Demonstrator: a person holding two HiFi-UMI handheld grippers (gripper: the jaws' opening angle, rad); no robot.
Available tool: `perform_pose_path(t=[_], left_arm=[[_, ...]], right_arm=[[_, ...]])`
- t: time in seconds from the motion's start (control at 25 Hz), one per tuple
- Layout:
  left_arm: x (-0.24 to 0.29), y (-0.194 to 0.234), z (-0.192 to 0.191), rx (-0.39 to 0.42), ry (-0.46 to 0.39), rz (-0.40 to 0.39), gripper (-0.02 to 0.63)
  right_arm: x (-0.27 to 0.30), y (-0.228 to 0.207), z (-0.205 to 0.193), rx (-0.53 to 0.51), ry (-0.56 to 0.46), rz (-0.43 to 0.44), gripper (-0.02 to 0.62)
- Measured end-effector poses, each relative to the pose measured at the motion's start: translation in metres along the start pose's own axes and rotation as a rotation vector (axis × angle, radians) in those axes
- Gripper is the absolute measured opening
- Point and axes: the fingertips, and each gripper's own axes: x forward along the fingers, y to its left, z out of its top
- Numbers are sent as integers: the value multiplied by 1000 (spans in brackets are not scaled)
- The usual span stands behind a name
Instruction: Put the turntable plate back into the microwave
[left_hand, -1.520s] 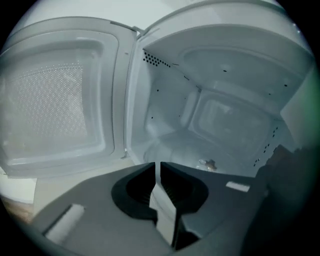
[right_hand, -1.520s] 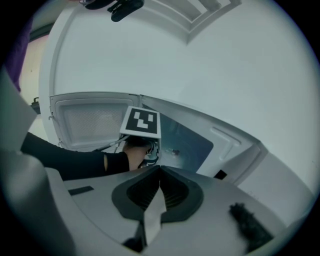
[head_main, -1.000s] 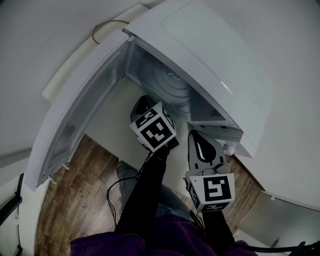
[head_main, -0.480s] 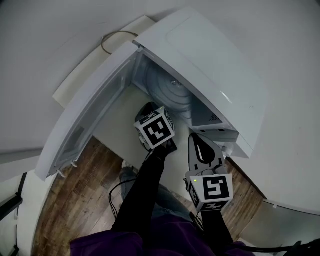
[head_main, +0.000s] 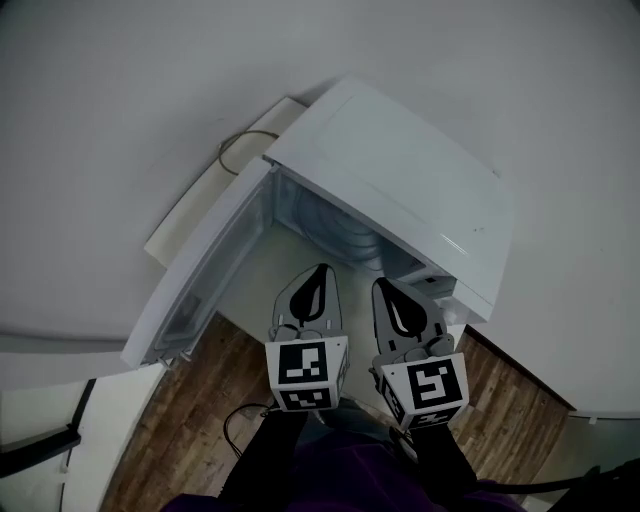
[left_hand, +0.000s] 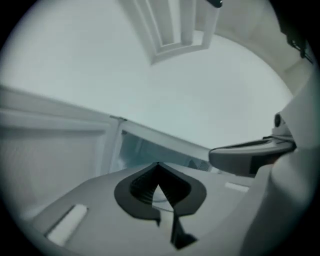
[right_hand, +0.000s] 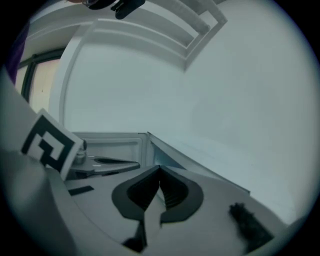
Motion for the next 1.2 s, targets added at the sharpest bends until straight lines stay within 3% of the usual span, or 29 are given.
perform_pose_path(t=[0.08, 0.16, 0.28, 0.44, 0.72, 1.2], left_arm=[[-20, -18, 29, 69, -71, -46, 5], [-37, -27, 51, 119, -124, -35, 5], [-53, -38, 73, 210, -170, -3, 5], [-58, -53, 88, 262, -204, -31, 5], [-54, -67, 98, 311, -238, -39, 5], [-54, -74, 109, 276, -264, -61, 5]], right_arm=[[-8, 0, 19, 15, -56, 13, 11], [-17, -2, 34, 37, -96, 20, 11], [-28, -5, 51, 47, -159, 34, 11], [-35, -9, 59, 49, -189, 33, 9], [-42, -15, 62, 70, -205, 31, 9], [-54, -20, 72, 57, -232, -4, 9]])
